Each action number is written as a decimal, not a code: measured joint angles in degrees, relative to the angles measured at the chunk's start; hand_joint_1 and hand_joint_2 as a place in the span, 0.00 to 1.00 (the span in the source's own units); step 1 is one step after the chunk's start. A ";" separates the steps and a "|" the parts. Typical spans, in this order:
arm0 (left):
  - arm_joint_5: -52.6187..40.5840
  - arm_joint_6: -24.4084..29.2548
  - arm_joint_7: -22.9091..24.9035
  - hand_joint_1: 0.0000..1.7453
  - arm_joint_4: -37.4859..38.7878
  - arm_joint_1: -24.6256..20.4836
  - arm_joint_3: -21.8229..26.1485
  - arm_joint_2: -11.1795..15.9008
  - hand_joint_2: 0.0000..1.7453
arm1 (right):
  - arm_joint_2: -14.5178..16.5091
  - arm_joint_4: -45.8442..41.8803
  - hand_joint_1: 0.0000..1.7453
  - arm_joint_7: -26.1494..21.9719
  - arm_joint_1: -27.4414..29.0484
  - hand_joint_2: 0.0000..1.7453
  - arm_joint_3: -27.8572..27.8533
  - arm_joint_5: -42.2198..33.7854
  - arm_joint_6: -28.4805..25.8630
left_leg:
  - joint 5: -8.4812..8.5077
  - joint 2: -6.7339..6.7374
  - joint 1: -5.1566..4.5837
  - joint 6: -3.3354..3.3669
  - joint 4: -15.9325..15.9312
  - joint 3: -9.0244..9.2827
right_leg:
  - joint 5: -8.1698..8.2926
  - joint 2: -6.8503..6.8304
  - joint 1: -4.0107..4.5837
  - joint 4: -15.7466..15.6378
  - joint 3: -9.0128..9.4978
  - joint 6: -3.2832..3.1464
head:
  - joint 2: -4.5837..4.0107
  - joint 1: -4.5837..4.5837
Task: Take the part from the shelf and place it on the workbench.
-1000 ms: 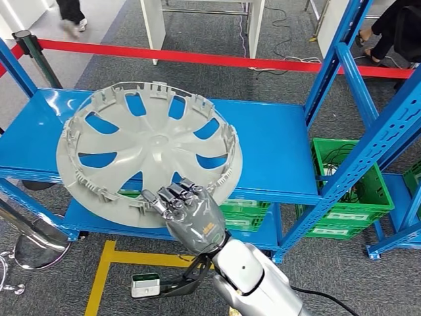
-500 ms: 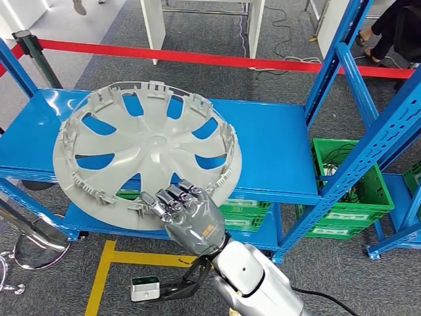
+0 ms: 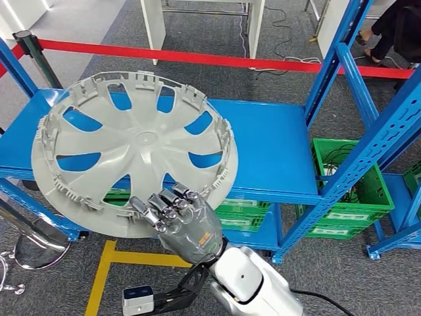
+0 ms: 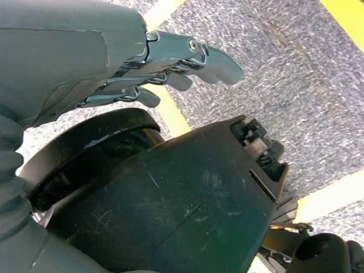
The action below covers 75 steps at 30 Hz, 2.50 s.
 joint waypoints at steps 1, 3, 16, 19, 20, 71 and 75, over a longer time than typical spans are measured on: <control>-0.05 0.04 0.13 0.00 0.00 -0.01 -0.02 0.00 1.00 | 0.00 -0.16 1.00 0.38 -0.08 1.00 0.17 0.02 0.01 | 0.00 0.00 -0.03 0.00 0.01 0.00 | 0.01 0.00 -0.03 0.00 0.00 0.01 | 0.00 0.00; -0.20 0.12 0.32 0.00 0.00 -0.03 -0.13 0.00 1.00 | -0.01 -0.52 1.00 1.01 -0.23 1.00 0.41 0.06 0.01 | 0.00 0.00 -0.10 0.01 0.06 0.00 | 0.02 0.00 -0.10 -0.01 0.00 0.04 | 0.00 -0.01; -0.17 0.77 3.45 0.00 0.00 -0.40 -0.36 0.20 1.00 | -0.30 -3.03 1.00 1.66 -1.12 1.00 0.94 0.07 0.01 | 0.94 0.34 -0.11 2.02 -0.41 -0.44 | -4.54 0.06 -0.22 7.30 -3.88 0.95 | 0.00 0.32; -0.11 0.65 3.79 0.00 0.00 -0.43 -0.37 0.21 1.00 | -0.55 -3.10 1.00 2.07 -1.31 1.00 1.18 0.08 0.01 | 1.12 0.41 -0.44 2.21 -0.27 -0.85 | -7.66 0.06 -0.02 17.51 -8.65 0.66 | 0.00 0.51; -0.11 0.62 3.81 0.00 0.00 -0.44 -0.37 0.21 1.00 | -0.62 -3.10 1.00 2.16 -1.30 1.00 1.25 0.07 0.02 | 1.15 0.39 -0.51 2.21 -0.19 -0.89 | -6.49 0.06 0.07 17.23 -8.57 0.47 | 0.00 0.52; 6.77 0.04 9.78 0.00 0.00 0.54 5.32 3.07 1.00 | -0.73 -5.88 1.00 2.13 -2.42 1.00 2.17 0.07 0.10 | -3.15 0.27 0.87 -2.14 0.24 4.97 | 6.64 -0.90 1.03 1.90 -8.47 -1.65 | 0.00 -0.41; 6.35 -0.12 9.22 0.00 0.03 0.93 5.36 3.16 1.00 | -0.71 -5.94 1.00 2.03 -2.38 1.00 2.19 0.08 0.10 | -2.18 0.41 0.65 -0.21 -1.37 3.61 | 6.63 -0.67 0.84 2.64 -10.04 -0.39 | -0.01 -0.28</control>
